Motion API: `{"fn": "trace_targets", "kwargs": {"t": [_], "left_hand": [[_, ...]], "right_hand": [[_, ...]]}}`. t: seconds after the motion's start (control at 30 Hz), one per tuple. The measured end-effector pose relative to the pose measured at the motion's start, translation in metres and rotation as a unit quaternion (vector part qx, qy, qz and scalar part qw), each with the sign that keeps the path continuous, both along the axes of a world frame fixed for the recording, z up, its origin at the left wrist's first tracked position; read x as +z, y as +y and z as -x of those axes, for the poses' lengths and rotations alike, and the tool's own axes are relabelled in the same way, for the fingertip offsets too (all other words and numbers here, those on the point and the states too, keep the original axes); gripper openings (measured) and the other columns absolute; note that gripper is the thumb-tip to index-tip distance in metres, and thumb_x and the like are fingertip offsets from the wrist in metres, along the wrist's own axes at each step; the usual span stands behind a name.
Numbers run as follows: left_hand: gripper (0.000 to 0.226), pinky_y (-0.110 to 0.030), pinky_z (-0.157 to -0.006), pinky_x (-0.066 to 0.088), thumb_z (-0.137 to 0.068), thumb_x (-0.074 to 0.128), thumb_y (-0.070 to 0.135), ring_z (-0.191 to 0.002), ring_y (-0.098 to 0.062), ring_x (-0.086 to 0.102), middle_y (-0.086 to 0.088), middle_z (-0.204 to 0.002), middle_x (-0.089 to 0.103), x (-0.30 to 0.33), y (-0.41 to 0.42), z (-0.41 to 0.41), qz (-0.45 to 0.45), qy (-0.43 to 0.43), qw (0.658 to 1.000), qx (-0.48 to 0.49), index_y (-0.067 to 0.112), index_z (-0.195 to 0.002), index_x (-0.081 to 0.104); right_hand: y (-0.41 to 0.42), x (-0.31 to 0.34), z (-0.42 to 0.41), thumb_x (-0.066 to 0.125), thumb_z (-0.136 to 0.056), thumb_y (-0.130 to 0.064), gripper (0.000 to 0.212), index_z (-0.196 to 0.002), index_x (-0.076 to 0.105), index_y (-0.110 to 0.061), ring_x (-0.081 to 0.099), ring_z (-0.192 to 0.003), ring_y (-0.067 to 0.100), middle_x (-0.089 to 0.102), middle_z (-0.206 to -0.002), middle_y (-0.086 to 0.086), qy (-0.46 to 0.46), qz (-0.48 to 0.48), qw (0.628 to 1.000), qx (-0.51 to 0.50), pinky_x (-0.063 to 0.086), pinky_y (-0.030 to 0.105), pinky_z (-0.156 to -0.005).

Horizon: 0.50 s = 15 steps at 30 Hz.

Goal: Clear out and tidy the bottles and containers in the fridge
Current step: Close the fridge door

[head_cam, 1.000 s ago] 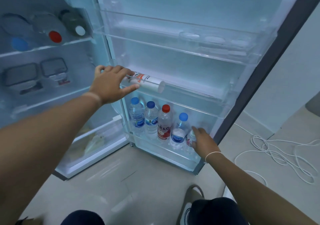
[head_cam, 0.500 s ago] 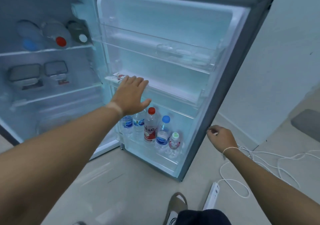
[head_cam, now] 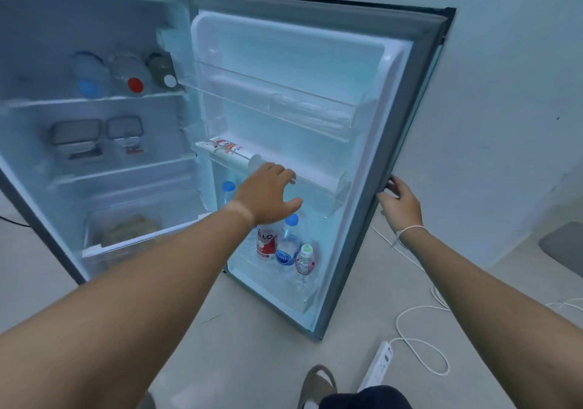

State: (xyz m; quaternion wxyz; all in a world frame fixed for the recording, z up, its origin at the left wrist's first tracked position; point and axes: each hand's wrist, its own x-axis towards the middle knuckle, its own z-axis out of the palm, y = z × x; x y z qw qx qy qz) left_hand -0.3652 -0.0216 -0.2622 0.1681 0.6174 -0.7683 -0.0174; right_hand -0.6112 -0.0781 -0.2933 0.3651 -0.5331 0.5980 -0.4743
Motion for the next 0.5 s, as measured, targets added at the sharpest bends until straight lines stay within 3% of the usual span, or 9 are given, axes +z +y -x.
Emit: {"fn": "trace_targets", "kwargs": {"t": [0.1, 0.17, 0.27, 0.4, 0.5], "left_hand": [[0.046, -0.029, -0.104, 0.032, -0.084, 0.055, 0.044, -0.127, -0.021, 0.040, -0.006, -0.123, 0.055, 0.000, 0.017, -0.007, -0.003, 0.034, 0.999, 0.028, 0.009, -0.115, 0.056], [0.061, -0.029, -0.102, 0.034, -0.076, 0.045, 0.057, -0.126, -0.021, 0.040, -0.005, -0.121, 0.055, 0.005, 0.030, -0.014, -0.022, 0.045, 0.998, 0.042, 0.010, -0.113, 0.056], [0.078, -0.031, -0.102, 0.035, -0.062, 0.031, 0.065, -0.129, -0.019, 0.038, -0.002, -0.123, 0.053, 0.010, 0.052, -0.027, -0.039, 0.039, 0.997, 0.046, 0.012, -0.114, 0.056], [0.076, -0.040, -0.108, 0.036, -0.060, 0.030, 0.063, -0.137, -0.022, 0.032, 0.000, -0.126, 0.052, 0.013, 0.084, -0.050, -0.059, 0.012, 0.997, 0.048, 0.018, -0.115, 0.055], [0.078, -0.031, -0.106, 0.035, -0.058, 0.027, 0.061, -0.126, -0.020, 0.041, -0.002, -0.121, 0.055, 0.019, 0.110, -0.063, -0.063, -0.007, 0.997, 0.046, 0.016, -0.113, 0.059]], "right_hand": [[0.014, 0.006, -0.002, 0.057, -0.084, -0.006, 0.048, -0.130, 0.051, -0.021, 0.058, -0.100, 0.020, 0.059, -0.124, 0.003, 0.012, 0.023, 0.999, 0.040, 0.048, 0.036, -0.093], [0.030, 0.008, -0.005, 0.061, -0.083, -0.007, 0.048, -0.129, 0.051, -0.018, 0.059, -0.098, 0.022, 0.059, -0.118, 0.003, 0.030, 0.039, 0.997, 0.067, 0.047, 0.035, -0.094], [0.056, 0.006, -0.015, 0.067, -0.082, -0.013, 0.044, -0.123, 0.053, -0.020, 0.057, -0.090, 0.020, 0.058, -0.103, -0.006, 0.050, 0.066, 0.993, 0.090, 0.047, 0.030, -0.087], [0.089, -0.003, -0.035, 0.071, -0.080, -0.024, 0.038, -0.114, 0.055, -0.022, 0.058, -0.084, 0.011, 0.059, -0.095, -0.017, 0.084, 0.098, 0.983, 0.130, 0.043, 0.023, -0.078], [0.107, -0.006, -0.052, 0.073, -0.076, -0.031, 0.038, -0.109, 0.055, -0.028, 0.057, -0.086, 0.001, 0.061, -0.095, -0.019, 0.122, 0.128, 0.970, 0.165, 0.046, 0.023, -0.078]]}}
